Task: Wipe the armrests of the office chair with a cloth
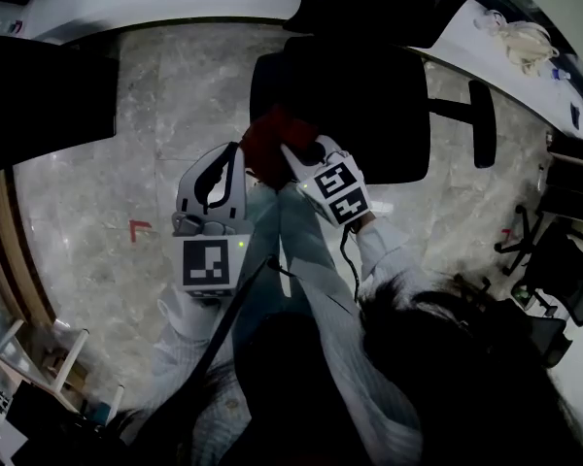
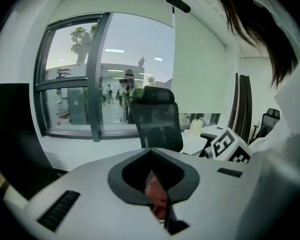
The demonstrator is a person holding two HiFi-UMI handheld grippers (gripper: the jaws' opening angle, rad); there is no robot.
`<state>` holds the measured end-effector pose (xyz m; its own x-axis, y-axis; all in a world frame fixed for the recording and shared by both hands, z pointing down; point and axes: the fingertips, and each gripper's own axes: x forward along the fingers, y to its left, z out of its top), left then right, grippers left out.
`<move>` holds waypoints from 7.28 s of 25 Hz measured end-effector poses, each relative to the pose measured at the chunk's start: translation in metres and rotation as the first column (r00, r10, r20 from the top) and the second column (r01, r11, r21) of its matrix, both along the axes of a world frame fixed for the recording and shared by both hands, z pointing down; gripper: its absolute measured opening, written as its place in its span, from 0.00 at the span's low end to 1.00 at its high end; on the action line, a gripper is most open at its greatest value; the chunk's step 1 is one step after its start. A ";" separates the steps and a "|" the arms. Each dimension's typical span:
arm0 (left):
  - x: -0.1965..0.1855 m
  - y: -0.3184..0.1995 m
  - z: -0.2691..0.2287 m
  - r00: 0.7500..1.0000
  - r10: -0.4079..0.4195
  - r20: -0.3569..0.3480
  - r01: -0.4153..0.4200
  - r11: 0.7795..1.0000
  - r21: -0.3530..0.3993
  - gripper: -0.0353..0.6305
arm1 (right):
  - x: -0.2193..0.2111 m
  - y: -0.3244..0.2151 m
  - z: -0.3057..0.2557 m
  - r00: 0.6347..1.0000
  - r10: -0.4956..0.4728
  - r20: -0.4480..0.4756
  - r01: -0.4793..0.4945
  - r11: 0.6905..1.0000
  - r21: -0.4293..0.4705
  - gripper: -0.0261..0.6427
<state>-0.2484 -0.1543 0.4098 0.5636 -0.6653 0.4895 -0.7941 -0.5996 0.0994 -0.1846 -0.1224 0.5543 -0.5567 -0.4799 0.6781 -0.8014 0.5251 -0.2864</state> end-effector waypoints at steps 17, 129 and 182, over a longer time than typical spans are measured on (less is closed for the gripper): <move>0.004 -0.028 0.014 0.999 -0.028 0.015 0.028 0.999 0.034 0.06 | 0.028 -0.118 0.025 0.994 0.099 -0.034 -0.098 0.995 0.023 0.08; 0.527 0.086 0.031 0.995 -0.019 0.098 0.014 0.999 0.049 0.06 | 0.617 -0.049 0.036 0.942 0.176 -0.285 -0.148 0.982 0.115 0.08; 0.535 0.087 -0.012 0.999 0.017 0.031 -0.020 0.992 0.123 0.06 | 0.577 0.168 -0.004 0.977 0.109 -0.185 -0.106 0.994 0.031 0.08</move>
